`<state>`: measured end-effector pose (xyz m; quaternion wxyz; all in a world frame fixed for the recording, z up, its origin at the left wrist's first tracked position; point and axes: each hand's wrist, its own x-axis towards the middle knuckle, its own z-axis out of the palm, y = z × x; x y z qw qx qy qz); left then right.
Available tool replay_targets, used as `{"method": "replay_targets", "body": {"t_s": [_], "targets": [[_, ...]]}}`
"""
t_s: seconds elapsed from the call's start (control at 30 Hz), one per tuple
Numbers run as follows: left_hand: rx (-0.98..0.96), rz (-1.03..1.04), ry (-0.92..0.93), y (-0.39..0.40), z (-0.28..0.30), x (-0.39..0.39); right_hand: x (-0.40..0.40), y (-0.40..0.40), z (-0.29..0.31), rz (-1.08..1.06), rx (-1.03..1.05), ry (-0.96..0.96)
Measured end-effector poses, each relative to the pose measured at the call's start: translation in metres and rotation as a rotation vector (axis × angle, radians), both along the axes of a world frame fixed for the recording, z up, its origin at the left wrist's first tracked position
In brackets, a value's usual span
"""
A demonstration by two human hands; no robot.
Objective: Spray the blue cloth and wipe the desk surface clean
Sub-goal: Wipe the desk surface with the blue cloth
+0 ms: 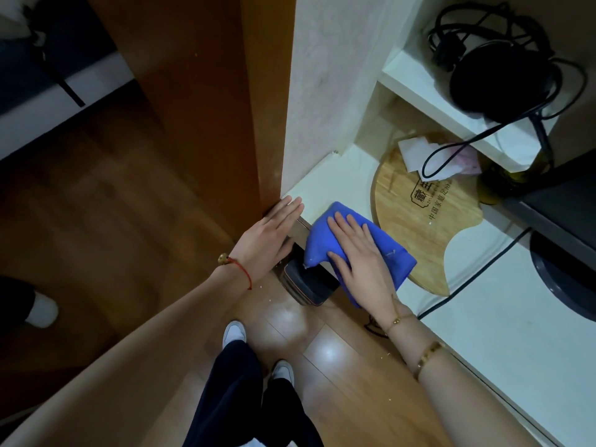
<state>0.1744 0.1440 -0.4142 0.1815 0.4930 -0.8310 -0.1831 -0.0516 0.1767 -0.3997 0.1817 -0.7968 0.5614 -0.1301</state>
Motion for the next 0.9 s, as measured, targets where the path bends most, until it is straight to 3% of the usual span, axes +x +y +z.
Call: {"method": "replay_targets", "body": {"t_s": [0.13, 0.33, 0.53, 0.67, 0.9], "targets": [[0.008, -0.007, 0.003, 0.0, 0.001, 0.001, 0.008, -0.024, 0.007, -0.143, 0.035, -0.18], [0.009, 0.014, 0.004, 0.0, 0.002, 0.0, 0.038, -0.087, 0.005, -0.17, 0.018, -0.094], [0.019, -0.025, -0.014, -0.001, -0.001, 0.002, 0.012, -0.022, 0.004, 0.0, 0.011, 0.004], [0.031, -0.006, -0.019, -0.001, -0.003, 0.002, -0.015, 0.012, -0.003, 0.005, -0.01, 0.052], [0.036, -0.003, -0.049, -0.001, 0.0, -0.001, 0.011, -0.014, -0.005, -0.033, -0.031, 0.088]]}}
